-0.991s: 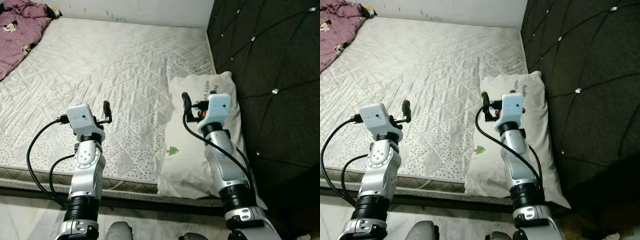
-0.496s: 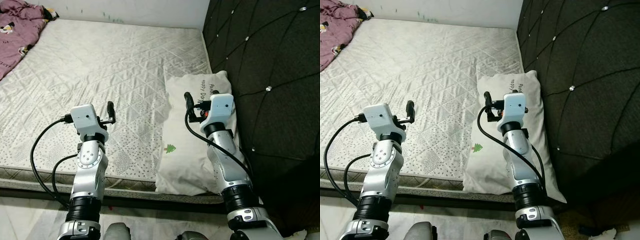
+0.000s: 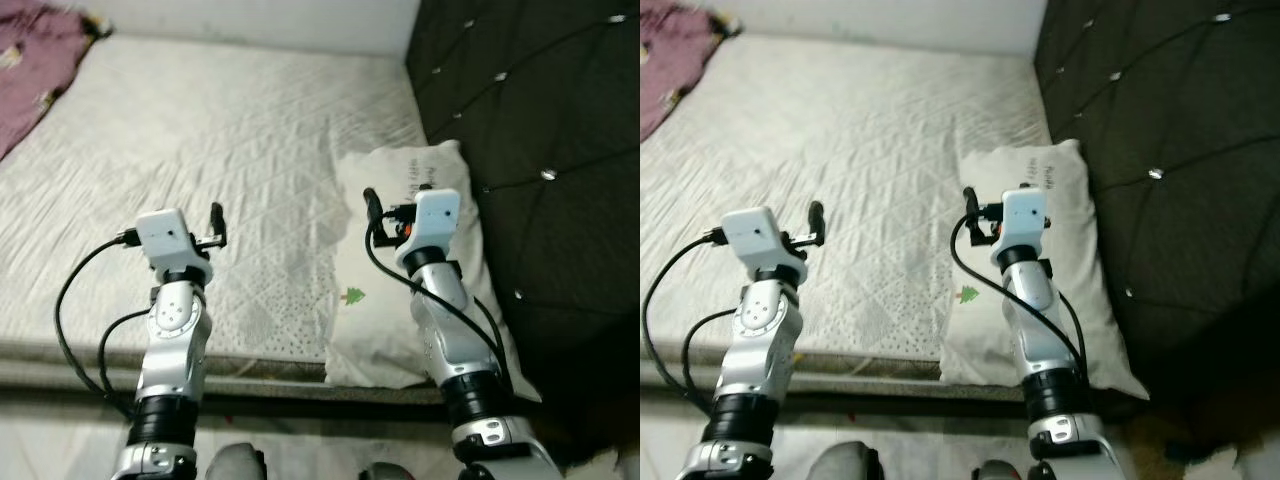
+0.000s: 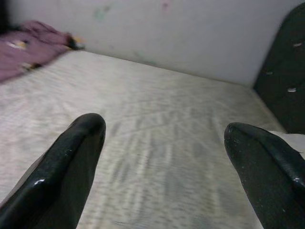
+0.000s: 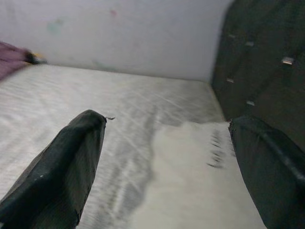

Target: Clean up the room

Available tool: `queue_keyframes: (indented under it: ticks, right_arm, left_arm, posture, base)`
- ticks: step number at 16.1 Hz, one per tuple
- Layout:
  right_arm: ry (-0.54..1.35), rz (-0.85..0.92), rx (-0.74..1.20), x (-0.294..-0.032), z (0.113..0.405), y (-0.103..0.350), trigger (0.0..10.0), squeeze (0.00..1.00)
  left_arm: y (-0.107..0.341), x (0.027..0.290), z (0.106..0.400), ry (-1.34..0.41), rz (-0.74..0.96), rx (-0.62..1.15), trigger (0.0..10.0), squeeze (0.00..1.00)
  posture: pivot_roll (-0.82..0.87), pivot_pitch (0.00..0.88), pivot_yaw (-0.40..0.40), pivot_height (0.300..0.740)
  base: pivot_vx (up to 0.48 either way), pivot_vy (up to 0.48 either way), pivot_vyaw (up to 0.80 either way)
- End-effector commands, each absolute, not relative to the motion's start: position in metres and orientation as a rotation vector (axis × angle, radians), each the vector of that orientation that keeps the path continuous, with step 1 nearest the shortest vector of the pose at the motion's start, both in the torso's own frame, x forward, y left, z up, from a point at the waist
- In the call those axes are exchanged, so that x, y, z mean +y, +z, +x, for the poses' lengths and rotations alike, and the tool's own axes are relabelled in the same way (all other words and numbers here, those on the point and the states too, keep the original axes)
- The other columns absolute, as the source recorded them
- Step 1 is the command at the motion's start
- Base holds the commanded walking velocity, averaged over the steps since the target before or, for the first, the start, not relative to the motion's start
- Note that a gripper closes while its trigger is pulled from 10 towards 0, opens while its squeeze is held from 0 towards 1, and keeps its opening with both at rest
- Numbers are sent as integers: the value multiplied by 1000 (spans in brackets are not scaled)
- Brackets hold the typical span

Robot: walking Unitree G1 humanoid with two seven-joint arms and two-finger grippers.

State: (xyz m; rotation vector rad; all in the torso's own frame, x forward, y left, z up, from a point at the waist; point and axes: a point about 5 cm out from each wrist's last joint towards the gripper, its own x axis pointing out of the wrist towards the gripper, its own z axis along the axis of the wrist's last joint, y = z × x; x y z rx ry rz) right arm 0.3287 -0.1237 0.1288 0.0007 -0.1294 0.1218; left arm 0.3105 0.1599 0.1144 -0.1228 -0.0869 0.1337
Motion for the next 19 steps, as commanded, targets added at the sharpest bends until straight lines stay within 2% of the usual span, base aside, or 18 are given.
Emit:
queue_keyframes:
  ticks: [1, 19]
  right_arm:
    - [117, 4, -123, -124, 329, 129, 10000, 0]
    - [161, -5, -113, -118, 331, 128, 10000, 0]
  left_arm:
    - [115, 160, 311, 125, -117, -89, 10000, 0]
    - [115, 158, 312, 140, -126, -87, 10000, 0]
  posture:
    - [23, 83, -31, 740]
    - [19, 96, -45, 740]
  base:
    - [0, 334, -431]
    - [0, 354, 0]
